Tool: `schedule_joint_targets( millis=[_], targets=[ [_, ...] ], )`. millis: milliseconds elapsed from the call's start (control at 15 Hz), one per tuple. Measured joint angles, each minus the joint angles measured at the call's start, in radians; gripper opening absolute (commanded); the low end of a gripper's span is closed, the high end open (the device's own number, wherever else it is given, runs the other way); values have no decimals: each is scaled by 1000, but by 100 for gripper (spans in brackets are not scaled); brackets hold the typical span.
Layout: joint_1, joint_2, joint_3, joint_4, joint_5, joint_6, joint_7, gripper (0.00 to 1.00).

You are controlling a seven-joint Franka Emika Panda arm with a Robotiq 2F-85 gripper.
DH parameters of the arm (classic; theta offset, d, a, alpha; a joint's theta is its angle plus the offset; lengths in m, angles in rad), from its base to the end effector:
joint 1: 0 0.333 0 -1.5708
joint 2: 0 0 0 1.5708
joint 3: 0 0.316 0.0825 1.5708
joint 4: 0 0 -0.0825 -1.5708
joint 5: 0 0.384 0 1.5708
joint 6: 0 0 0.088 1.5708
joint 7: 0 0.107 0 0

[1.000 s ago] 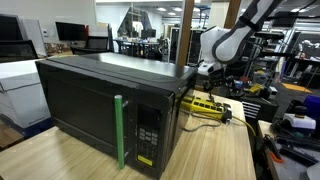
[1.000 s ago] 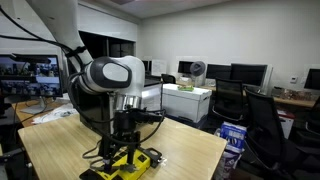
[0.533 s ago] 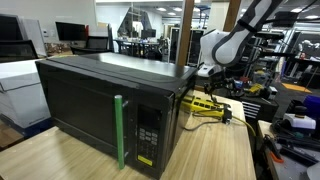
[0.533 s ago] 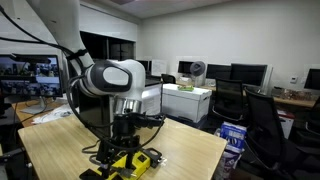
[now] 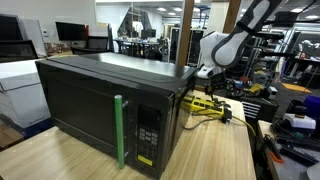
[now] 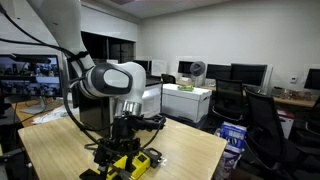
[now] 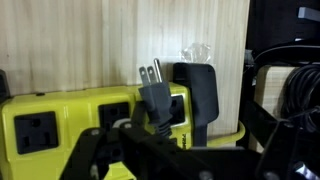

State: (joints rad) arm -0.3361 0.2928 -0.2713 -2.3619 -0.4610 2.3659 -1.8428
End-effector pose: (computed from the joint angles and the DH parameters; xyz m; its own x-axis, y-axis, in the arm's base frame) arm 0.3873 -0.2828 0.1896 -0.0807 0.9802 -0.1806 0.9177 0.0023 -0.3974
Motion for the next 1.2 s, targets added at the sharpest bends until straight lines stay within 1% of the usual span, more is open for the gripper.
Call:
schedule_joint_targets(
  millis=[67,133,200,267,400,467,600,667,733,800,867,1133,1200],
  targets=[
    [0,0,0,0,4,0,18,99],
    [0,0,0,0,15,1,40,75],
    [0,0,0,-1,23,1,60,73],
    [0,0,0,-1,25,2,80,68],
    [0,0,0,0,25,13,120,53],
    [0,1,0,0,25,17,137,43],
    [0,4,-3,0,25,19,166,28],
    [-1,8,-4,-3,25,19,179,23],
    [-1,12,-4,-2,25,31,193,8],
    [0,17,-3,0,25,51,212,56],
    [0,17,-3,0,25,51,214,57],
    [-1,21,-4,-2,25,60,257,81],
    [-1,21,-5,-5,24,76,274,88]
  ],
)
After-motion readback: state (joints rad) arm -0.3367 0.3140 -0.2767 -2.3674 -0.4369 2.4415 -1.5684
